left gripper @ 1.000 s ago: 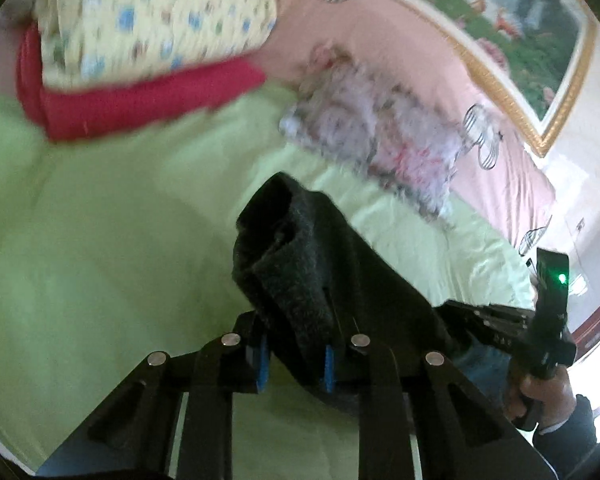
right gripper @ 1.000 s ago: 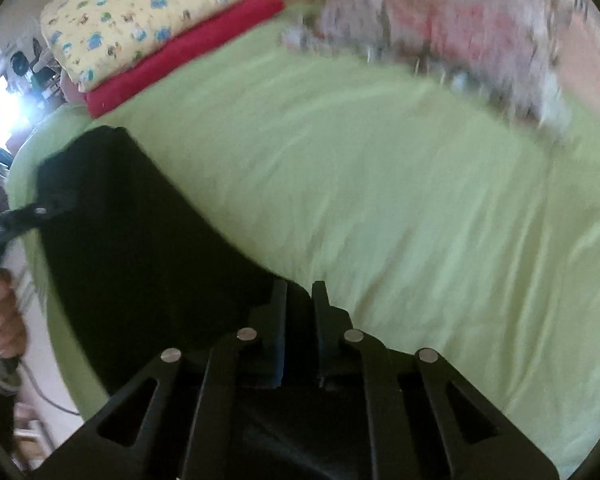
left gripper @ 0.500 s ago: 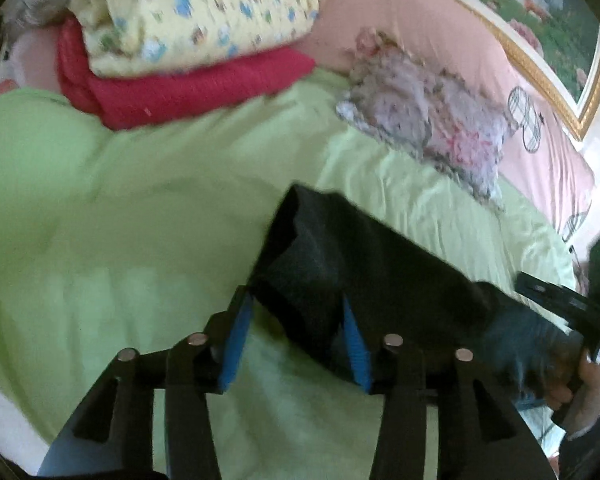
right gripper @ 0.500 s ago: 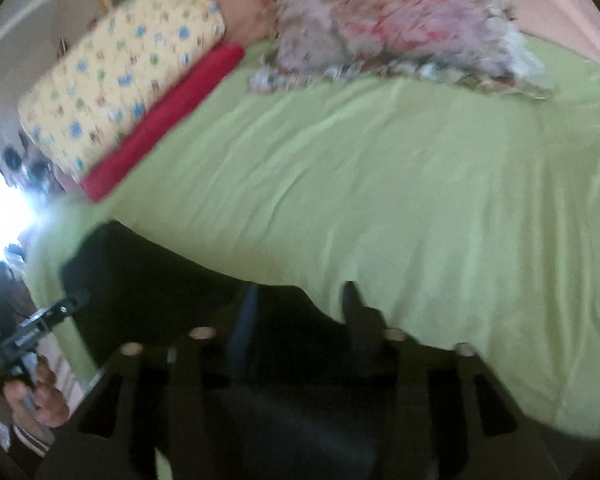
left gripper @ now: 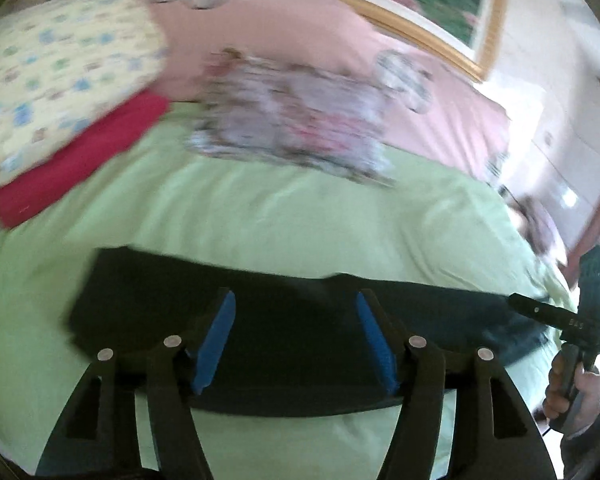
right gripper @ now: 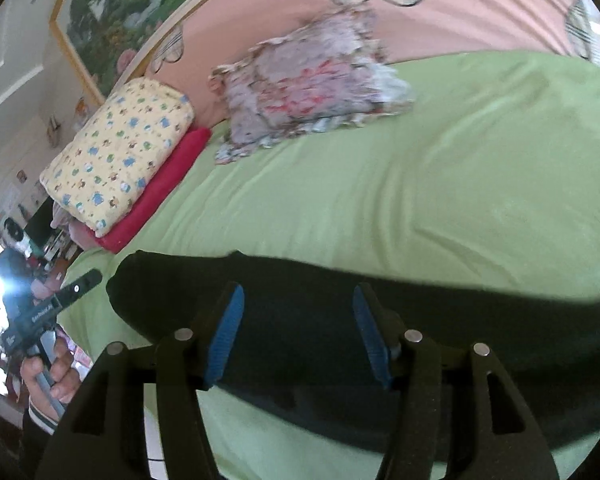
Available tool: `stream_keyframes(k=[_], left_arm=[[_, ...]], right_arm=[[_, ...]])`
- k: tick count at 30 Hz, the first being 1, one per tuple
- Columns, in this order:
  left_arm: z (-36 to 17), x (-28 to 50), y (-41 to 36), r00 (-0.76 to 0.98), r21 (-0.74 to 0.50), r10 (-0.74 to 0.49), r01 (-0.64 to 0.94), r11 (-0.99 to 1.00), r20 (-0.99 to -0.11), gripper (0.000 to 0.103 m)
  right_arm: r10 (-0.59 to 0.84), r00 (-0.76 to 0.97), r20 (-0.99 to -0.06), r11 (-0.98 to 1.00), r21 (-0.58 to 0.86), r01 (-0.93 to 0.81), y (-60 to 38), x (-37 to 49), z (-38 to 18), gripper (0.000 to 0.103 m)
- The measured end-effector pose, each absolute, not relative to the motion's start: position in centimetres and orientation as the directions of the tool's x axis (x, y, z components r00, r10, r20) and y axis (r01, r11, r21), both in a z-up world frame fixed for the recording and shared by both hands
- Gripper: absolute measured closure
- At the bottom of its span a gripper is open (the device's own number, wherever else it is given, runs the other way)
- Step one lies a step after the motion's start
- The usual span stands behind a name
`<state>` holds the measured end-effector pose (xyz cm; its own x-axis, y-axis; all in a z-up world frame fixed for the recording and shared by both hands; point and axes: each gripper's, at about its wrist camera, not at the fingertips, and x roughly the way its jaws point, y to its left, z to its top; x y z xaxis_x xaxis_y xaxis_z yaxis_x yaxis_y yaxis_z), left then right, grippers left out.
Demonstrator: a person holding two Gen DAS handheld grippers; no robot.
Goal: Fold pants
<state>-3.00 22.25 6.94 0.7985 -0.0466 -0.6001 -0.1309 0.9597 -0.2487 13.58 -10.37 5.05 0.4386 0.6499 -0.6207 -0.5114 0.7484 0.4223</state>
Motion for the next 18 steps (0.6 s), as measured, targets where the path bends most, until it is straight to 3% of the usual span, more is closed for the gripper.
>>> stream_keyframes(k=[7, 18], left_arm=[[7.0, 1.6, 14.7, 0.761, -0.243, -0.206, 0.065, 0.968, -0.615, 0.037], [7.2, 6.2, 6.9, 0.688, -0.233, -0.349, 0.26, 0.937, -0.637, 0.031]], right_arm=[[0.567, 0.533, -0.628, 0.824, 0.424, -0.375, -18.1, 10.8, 4.3, 0.044], [0.448, 0.628, -0.636, 0.869, 0.475, -0.138, -27.0, 8.3, 2.3, 0.044]])
